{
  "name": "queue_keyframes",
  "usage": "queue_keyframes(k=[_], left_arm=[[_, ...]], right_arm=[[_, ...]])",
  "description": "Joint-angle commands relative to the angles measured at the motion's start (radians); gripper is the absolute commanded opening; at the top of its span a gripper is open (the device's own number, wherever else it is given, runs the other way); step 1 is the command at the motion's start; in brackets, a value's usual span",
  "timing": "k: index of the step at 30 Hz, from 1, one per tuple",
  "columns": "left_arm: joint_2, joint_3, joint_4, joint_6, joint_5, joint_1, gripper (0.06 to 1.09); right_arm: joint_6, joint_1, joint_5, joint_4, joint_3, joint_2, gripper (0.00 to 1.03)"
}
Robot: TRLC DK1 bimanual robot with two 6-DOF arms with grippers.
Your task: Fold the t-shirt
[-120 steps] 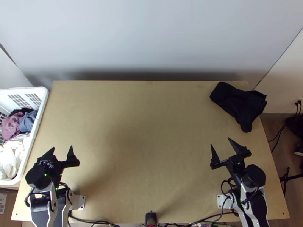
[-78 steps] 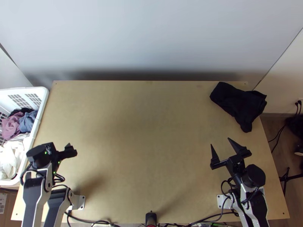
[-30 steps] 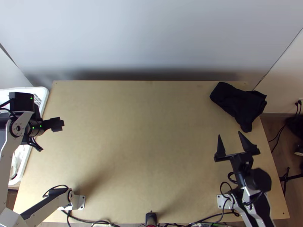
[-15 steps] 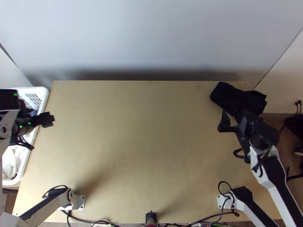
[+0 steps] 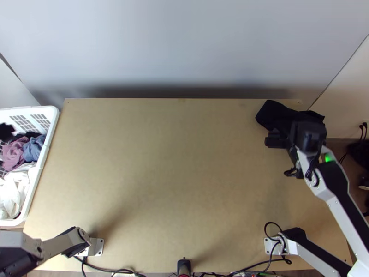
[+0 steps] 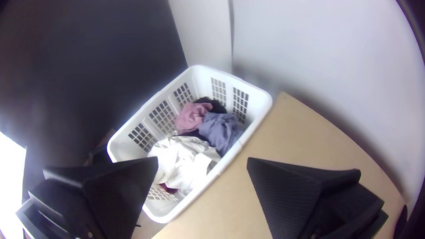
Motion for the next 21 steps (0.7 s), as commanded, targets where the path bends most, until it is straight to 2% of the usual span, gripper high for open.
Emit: queue_keyframes(k=[1, 4, 8, 10, 21], left_arm=[[0.095, -0.006, 0.097, 0.092, 0.106, 0.244, 1.03], [0.117, -0.125, 0.144, 0.103, 0.117, 0.293, 1.03], [0.126, -0.387, 0.407, 0.178, 0.117, 0.328, 1.03], [0.184, -0.451, 0.468, 0.221, 0.121, 0.307, 1.03], [0.490, -0.269, 0.574, 0.104, 0.124, 0.172, 1.03]], right_arm=[[-0.219, 0.032, 0.015, -0.202, 0.240, 0.104, 0.98], [-0.238, 0.011, 0.013, -0.280, 0.307, 0.133, 0.98], [-0.247, 0.035, 0.001, -0.330, 0.335, 0.113, 0.98], [-0.248, 0.058, -0.002, -0.336, 0.324, 0.093, 0.98], [-0.310, 0.100, -0.021, -0.399, 0.214, -0.005, 0.98]])
